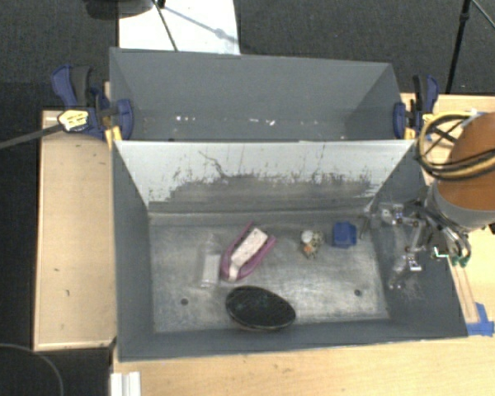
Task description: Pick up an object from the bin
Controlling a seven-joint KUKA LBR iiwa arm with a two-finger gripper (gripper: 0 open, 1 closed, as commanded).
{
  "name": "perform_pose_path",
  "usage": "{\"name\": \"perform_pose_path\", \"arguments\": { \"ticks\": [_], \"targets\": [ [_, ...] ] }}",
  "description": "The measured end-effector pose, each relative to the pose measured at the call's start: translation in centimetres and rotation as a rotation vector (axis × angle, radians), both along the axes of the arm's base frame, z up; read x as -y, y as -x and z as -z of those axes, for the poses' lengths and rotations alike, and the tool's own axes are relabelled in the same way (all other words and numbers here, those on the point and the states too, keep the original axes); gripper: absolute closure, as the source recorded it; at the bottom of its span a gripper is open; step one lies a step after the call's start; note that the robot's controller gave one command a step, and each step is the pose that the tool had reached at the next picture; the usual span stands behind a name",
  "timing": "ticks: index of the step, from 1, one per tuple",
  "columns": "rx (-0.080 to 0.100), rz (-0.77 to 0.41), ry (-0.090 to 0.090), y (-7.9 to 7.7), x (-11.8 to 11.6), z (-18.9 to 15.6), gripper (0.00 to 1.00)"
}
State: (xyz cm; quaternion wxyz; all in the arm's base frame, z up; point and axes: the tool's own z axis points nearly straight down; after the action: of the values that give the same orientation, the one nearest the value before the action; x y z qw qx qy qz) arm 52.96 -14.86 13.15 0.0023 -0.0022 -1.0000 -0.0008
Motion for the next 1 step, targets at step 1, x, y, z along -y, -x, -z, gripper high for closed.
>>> {"name": "perform_pose_path", "arguments": {
  "ticks": [1],
  "targets": [
    [0.008, -0.075, 0.0, -2.96, -5.01, 6.03, 0.0]
  ]
}}
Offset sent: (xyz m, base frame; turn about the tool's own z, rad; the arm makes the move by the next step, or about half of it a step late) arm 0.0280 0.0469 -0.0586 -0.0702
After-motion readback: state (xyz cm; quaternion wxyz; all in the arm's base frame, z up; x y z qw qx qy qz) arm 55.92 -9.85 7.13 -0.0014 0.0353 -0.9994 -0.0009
